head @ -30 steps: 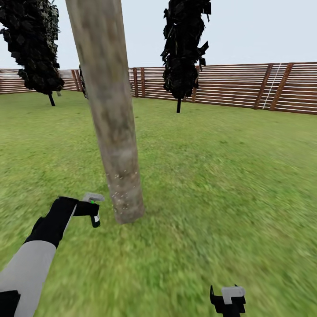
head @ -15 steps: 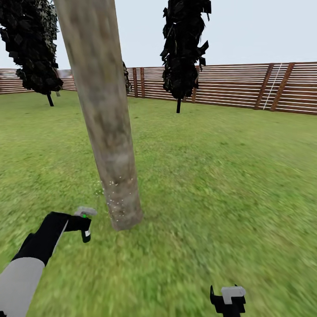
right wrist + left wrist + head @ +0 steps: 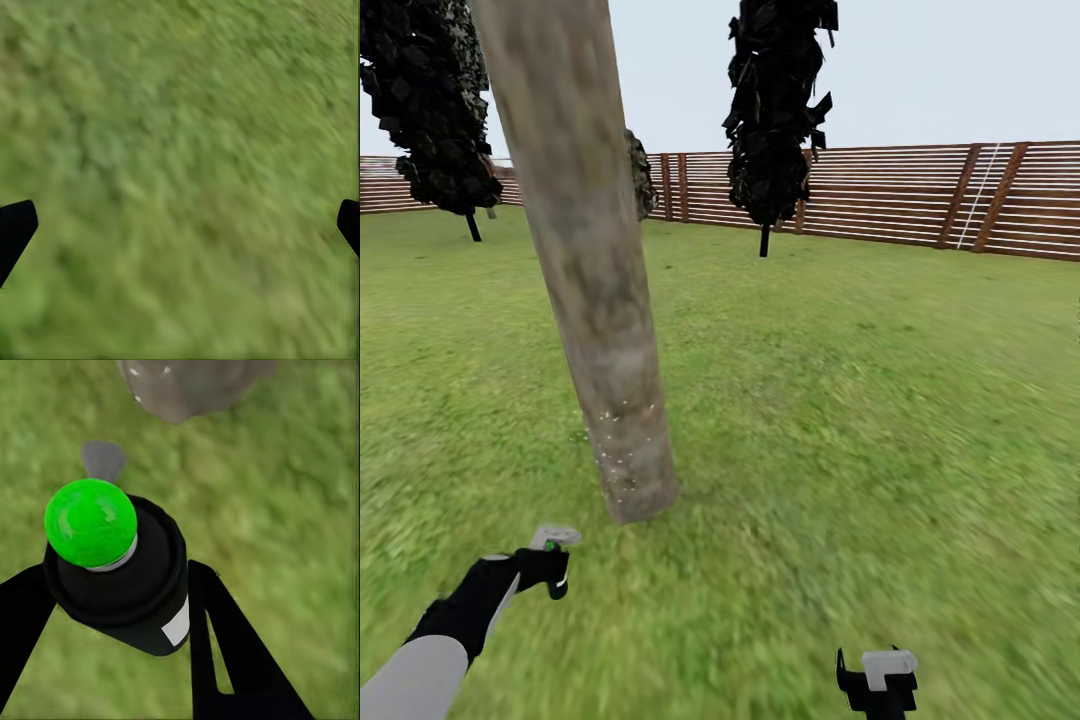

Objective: In the garden, pick up the pesticide atomizer on the floor and spray pesticide onto both trees until each tree trunk is fully covered.

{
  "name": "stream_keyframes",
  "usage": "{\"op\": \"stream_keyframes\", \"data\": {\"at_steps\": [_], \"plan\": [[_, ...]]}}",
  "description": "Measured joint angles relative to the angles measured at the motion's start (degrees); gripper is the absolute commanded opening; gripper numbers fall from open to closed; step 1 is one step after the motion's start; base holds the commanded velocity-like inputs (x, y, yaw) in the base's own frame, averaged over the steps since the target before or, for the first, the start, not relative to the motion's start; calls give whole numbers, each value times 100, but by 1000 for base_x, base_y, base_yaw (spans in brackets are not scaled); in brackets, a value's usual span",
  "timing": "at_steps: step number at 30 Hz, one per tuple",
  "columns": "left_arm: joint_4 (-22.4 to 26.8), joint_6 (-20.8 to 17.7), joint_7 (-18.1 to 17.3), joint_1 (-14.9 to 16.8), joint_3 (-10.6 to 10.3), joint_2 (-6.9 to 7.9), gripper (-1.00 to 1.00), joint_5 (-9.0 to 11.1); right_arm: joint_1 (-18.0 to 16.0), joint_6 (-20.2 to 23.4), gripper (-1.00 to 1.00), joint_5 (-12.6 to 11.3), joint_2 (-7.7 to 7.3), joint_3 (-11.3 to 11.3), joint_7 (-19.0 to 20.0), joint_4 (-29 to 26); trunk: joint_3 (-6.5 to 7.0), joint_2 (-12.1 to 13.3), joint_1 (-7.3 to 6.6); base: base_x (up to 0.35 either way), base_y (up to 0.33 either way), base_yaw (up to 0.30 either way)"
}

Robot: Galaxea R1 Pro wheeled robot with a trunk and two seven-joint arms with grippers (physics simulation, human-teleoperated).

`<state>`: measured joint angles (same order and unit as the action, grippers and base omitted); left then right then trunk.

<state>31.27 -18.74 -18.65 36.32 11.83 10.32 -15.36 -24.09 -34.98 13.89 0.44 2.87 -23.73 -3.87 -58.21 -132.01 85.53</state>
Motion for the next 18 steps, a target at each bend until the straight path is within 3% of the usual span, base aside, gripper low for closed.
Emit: {"op": "stream_keyframes", "data": {"at_steps": [1, 3, 6, 10, 13, 18], "plan": [[-315, 364, 118, -10, 44, -29, -100, 32, -2, 0, 100, 0, 0, 1, 0, 0, -1, 0, 0, 0, -267, 0], [-532, 692, 305, -13, 67, -66, -100, 181, -2, 0, 100, 0, 0, 3, 0, 0, 0, 0, 0, 0, -270, 0], [-887, 980, 454, -101, 76, -145, -100, 696, 0, 0, 100, 0, 0, 2, 0, 0, 0, 0, 0, 0, -274, 0], [-990, 1239, 528, -135, 83, -142, -100, 738, 1, 0, 100, 0, 0, 3, 0, 2, 0, 0, 0, 0, -275, 0], [-1009, 1265, 821, -183, 71, -169, -100, 730, -1, 0, 100, 0, 0, 3, 0, 0, 0, 0, 0, 0, -275, 0], [-1018, 1269, 1021, -245, 57, -239, -100, 733, -1, 0, 100, 0, 5, 4, 0, 7, 0, 0, 0, 36, -272, 0]]}}
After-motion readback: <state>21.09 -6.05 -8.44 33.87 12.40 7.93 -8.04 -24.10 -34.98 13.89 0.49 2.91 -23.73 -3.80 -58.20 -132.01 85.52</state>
